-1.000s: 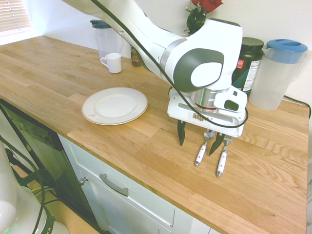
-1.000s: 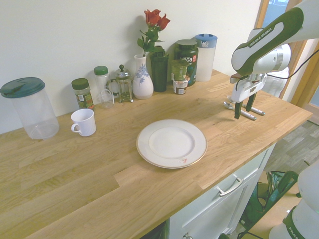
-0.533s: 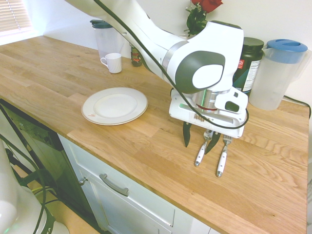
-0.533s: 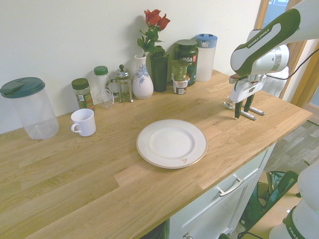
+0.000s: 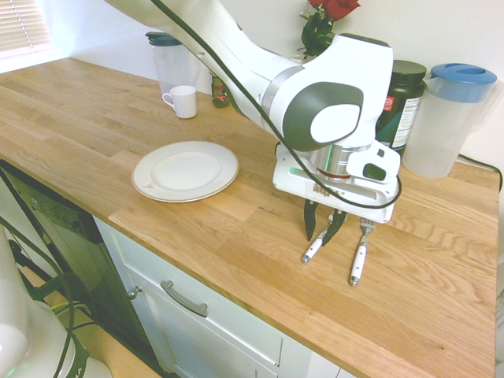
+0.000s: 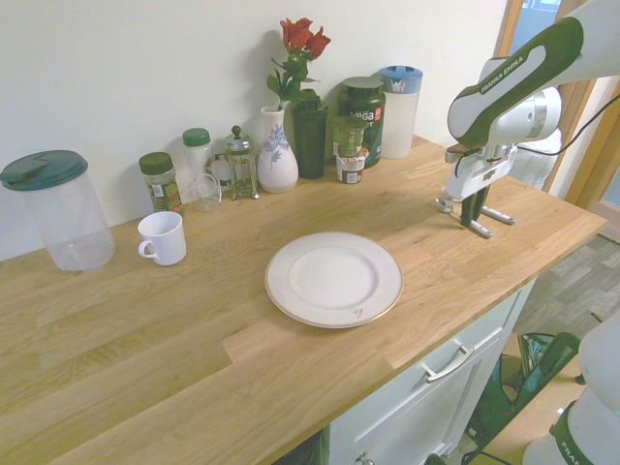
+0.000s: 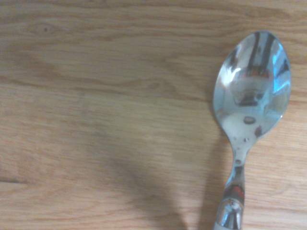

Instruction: Put the spoon into the plate

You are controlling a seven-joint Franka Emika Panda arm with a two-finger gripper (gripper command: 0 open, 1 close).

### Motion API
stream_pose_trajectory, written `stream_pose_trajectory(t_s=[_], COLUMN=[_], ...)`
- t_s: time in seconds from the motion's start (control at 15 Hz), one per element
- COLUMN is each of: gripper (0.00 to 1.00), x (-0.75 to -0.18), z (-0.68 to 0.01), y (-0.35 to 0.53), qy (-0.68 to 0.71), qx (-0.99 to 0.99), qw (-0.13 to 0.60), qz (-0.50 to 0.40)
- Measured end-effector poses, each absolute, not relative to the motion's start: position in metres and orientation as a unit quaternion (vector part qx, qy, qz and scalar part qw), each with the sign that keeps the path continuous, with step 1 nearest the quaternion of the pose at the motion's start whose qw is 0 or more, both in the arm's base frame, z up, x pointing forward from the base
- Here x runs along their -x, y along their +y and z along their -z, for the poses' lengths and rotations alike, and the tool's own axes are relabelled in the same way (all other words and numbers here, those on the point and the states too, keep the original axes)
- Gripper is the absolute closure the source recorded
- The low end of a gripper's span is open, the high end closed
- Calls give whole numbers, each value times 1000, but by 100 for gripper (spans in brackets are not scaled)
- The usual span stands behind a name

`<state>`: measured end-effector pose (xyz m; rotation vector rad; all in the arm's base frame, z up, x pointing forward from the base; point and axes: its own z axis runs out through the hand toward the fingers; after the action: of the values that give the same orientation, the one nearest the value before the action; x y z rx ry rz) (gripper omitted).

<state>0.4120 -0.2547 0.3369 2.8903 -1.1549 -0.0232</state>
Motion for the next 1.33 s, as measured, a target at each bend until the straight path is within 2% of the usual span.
stream_pose_trajectory(t_s=[0.67,1.13,1.33], gripper=[100,100,100], x=[-414,-409,-413], z=[-345,-426,-450], y=[-256,-225,-158], qy=[-431,-419,-404], qx=[-902,-907,-913], qw=[27,9,6], qz=[-9,-44,-50])
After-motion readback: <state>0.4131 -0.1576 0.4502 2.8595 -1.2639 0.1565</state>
